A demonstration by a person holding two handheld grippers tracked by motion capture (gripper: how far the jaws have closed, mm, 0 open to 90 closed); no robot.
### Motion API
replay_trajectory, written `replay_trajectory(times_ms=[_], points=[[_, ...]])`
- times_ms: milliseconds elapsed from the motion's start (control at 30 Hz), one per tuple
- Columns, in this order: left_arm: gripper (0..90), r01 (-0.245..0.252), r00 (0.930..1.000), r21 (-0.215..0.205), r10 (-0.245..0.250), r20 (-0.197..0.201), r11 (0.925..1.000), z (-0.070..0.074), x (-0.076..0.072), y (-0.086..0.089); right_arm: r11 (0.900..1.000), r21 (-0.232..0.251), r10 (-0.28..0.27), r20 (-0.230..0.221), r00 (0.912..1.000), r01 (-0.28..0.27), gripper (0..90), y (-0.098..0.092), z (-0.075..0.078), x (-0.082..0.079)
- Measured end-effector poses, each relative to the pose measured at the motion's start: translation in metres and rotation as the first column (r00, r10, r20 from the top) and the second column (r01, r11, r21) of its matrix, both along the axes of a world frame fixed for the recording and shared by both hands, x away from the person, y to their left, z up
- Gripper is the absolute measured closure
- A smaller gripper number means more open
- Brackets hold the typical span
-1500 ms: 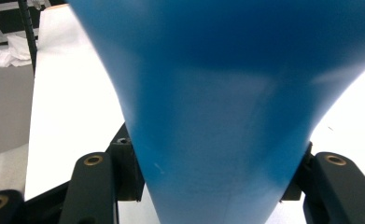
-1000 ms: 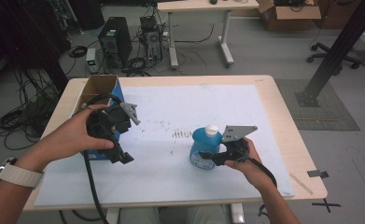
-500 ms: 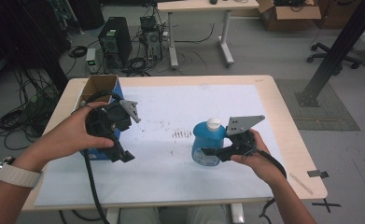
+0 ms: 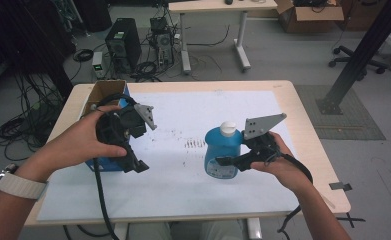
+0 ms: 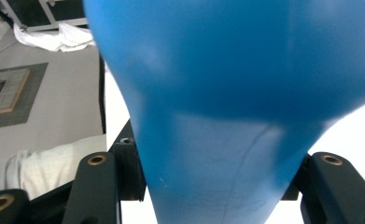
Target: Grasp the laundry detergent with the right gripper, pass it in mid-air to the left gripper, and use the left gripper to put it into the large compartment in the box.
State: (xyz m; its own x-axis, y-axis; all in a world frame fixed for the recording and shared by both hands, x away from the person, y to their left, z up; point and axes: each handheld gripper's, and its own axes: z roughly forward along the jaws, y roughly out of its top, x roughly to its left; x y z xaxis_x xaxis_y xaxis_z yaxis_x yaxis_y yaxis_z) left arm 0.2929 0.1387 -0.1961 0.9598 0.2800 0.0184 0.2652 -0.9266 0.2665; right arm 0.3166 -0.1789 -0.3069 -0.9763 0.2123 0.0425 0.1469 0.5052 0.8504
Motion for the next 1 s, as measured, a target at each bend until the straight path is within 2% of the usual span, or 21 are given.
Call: replay_trajectory(times_ms=[467,800,1000], points=[[7.1,0.038,0.9989,0.0,-0.038,0.027,0.9993,0.021,-0.001,-0.02,0.997,-0.015,0.071,-0.019,0.9973,-0.071,43.4,0.016,0.017,-0.001],[6.5,0.097,0.9952,-0.003,-0.097,0.011,0.9953,0.029,0.002,-0.036,0.991,-0.031,0.129,-0.02,0.9914,-0.13,43.4,0.034,0.022,0.0],[6.3,0.113,0.9936,-0.012,-0.113,0.002,0.9935,0.031,0.004,-0.044,0.987,-0.032,0.158,-0.013,0.9874,-0.158,43.4,0.044,0.026,0.001]])
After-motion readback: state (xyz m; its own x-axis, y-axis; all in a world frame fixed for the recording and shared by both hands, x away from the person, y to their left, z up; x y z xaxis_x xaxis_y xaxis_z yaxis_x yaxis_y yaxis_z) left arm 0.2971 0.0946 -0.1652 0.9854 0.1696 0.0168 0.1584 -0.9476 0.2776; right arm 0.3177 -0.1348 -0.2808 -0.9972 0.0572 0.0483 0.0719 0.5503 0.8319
